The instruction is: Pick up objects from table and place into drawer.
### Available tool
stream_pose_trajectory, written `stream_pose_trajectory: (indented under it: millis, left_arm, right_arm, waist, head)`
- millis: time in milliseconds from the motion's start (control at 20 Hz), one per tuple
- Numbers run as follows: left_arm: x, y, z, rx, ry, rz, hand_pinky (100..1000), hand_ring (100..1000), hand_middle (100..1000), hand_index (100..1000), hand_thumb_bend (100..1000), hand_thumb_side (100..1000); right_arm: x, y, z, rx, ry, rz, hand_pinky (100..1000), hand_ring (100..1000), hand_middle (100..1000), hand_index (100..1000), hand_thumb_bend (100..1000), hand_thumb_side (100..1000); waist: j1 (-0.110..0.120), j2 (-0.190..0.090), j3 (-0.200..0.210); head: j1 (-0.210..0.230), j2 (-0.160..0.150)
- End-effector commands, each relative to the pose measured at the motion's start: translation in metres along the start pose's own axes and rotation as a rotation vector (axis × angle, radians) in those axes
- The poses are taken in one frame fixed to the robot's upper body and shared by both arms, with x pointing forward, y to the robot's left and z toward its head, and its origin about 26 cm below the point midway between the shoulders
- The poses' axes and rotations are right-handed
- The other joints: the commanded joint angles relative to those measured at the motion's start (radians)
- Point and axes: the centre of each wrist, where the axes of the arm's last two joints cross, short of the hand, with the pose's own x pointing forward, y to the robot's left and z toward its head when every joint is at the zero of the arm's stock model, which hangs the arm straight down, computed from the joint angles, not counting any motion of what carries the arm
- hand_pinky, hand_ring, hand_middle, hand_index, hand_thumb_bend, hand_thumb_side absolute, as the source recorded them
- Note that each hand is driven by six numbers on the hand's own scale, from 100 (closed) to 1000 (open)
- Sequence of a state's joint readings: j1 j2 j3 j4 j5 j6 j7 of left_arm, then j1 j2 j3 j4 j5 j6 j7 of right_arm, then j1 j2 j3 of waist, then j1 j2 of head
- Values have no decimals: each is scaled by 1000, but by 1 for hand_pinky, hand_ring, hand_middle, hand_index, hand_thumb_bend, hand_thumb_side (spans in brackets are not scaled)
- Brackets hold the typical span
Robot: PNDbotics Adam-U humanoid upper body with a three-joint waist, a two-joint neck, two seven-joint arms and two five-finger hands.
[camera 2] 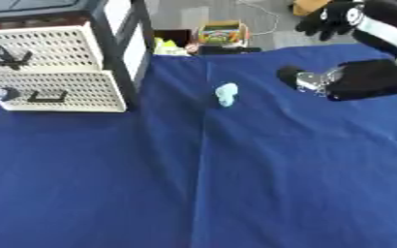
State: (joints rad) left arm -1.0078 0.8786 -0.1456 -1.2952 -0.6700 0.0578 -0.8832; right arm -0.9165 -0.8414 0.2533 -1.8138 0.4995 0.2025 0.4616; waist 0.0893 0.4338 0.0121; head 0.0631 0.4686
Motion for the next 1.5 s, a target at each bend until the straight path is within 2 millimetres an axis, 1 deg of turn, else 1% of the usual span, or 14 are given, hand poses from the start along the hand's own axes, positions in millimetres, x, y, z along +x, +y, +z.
stream_pose_trajectory:
  millis: [50, 500, 550, 600, 1500]
  left_arm:
    - [-8, 8, 11, 29, 28, -11, 100, 100, 100, 805, 353, 443]
    - [-10, 5, 26, 53, 15, -16, 100, 100, 100, 803, 342, 446]
    - [-11, 4, 28, 54, 15, -18, 100, 100, 100, 804, 352, 434]
    - [-10, 3, 30, 55, 15, -21, 100, 100, 100, 804, 341, 446]
    - [-3, -10, 57, 69, 20, -44, 100, 100, 100, 807, 343, 444]
  right_arm:
    - [1, -14, 4, -36, -2, 23, 791, 755, 749, 858, 422, 745]
    - [-1, -14, 5, -39, 5, 24, 792, 755, 749, 858, 418, 746]
    - [-1, -14, 6, -40, 5, 25, 792, 756, 749, 858, 419, 748]
    - [-1, -14, 6, -40, 5, 25, 792, 756, 750, 858, 417, 746]
    - [-1, -15, 7, -46, 7, 23, 792, 756, 750, 858, 414, 748]
  waist:
    - [-4, -20, 2]
    - [-6, -23, 9]
    - [-7, -23, 9]
    - [-7, -24, 10]
    - [-19, -24, 16]
  head:
    - [3, -6]
    - [2, -1]
    - [2, -1]
    - [1, -1]
    - [1, -7]
